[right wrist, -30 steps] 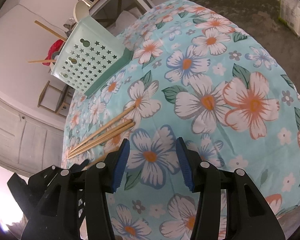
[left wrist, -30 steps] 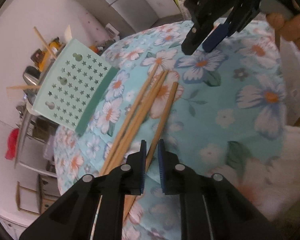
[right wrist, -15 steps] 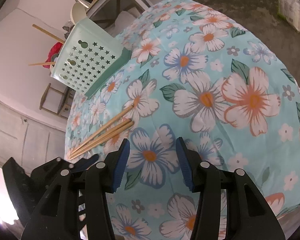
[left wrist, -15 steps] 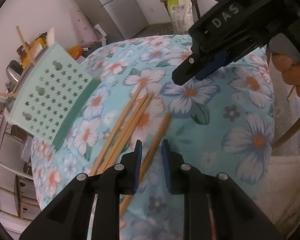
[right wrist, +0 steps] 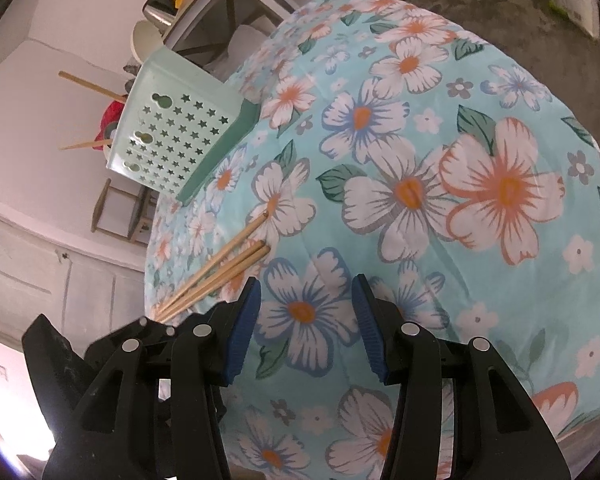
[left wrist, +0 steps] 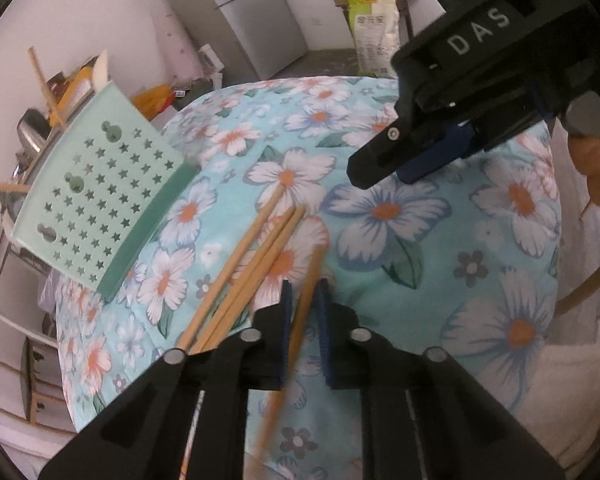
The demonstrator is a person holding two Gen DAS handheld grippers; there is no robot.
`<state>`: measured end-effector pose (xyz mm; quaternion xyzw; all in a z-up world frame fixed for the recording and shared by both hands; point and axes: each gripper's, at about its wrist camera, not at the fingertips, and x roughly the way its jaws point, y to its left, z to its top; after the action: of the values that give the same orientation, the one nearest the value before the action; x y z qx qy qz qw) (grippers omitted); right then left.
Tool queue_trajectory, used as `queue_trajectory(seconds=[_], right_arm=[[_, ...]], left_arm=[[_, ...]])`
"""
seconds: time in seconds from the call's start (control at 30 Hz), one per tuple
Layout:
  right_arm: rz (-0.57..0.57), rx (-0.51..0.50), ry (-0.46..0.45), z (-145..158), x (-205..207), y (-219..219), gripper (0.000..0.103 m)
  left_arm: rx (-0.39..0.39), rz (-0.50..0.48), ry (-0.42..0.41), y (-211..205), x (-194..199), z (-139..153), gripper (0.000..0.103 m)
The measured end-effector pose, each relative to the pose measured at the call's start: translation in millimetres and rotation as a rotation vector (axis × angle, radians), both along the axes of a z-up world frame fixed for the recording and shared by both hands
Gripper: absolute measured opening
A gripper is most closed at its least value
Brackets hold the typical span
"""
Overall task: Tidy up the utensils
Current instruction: 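Close the left tool on a chopstick while the right tool reaches the chopsticks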
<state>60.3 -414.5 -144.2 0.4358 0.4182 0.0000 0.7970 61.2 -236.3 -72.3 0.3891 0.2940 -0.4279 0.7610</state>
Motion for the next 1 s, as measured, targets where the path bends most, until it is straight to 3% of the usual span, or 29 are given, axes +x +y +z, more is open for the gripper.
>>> queue_trajectory(seconds=[0.27, 0.5, 0.77, 1.0], right_arm=[[-0.012, 0.039, -0.053, 14, 23, 2, 0.046], [-0.052, 0.116, -0.006, -8, 53, 1, 0.038], [-0.077, 0.128, 0.006, -12, 67, 4, 0.036], [-0.073, 0.151, 0.011, -18, 79, 14, 0.023]], left_arm=[[-0.065, 0.117, 0.086, 15, 12, 7, 0.006], [-0.114, 0.219, 0.185, 31, 26, 3, 0.006], [-0.130, 0.256, 0.209, 34, 29, -1, 0.006], [-0.129, 0.263, 0.212, 32, 30, -2, 0.006]])
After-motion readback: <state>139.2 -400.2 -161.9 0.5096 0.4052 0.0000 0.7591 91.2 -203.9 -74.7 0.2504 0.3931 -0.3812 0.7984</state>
